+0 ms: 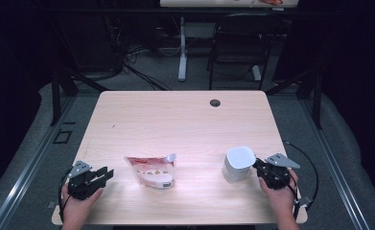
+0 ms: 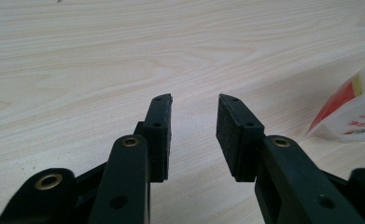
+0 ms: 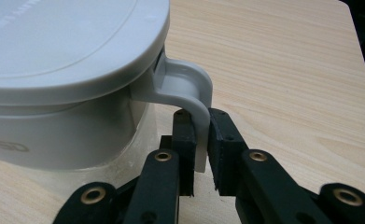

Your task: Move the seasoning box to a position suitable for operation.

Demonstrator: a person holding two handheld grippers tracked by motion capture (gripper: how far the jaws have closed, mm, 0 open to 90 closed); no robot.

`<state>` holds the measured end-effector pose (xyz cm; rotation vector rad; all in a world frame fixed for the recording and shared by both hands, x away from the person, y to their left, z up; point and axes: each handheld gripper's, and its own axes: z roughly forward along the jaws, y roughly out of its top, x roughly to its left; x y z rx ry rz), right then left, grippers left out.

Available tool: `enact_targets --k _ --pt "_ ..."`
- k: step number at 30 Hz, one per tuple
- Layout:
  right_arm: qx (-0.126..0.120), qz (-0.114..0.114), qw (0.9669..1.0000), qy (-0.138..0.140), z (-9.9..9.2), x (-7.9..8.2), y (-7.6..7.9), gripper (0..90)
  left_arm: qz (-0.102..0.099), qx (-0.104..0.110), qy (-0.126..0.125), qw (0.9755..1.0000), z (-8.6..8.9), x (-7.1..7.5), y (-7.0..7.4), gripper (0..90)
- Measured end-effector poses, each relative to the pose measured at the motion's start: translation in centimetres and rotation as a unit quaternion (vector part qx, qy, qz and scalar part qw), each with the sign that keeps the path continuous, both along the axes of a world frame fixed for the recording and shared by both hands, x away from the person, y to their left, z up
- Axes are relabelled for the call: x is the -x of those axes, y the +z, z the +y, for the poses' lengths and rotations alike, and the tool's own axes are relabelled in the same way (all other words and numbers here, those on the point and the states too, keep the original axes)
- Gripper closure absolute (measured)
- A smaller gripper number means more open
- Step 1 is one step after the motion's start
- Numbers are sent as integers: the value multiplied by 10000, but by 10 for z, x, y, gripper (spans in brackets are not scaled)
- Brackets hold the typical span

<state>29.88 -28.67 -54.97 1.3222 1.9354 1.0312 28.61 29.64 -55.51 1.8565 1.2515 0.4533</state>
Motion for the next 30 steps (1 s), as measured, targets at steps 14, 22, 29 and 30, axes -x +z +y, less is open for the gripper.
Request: enact_targets --k 14,22,29,30 --pt "139 122 9998 -82 8 8 3 831 -21 157 -114 9998 -2 3 2 660" --pt "188 131 9997 -72 15 12 4 837 -82 88 -108 9999 -4 5 2 659" --pt "172 177 9997 -71 17 15 5 836 -72 88 -61 9999 -2 5 2 658" --pt "172 177 9997 -71 17 15 5 836 -72 88 -61 9999 -2 5 2 658"
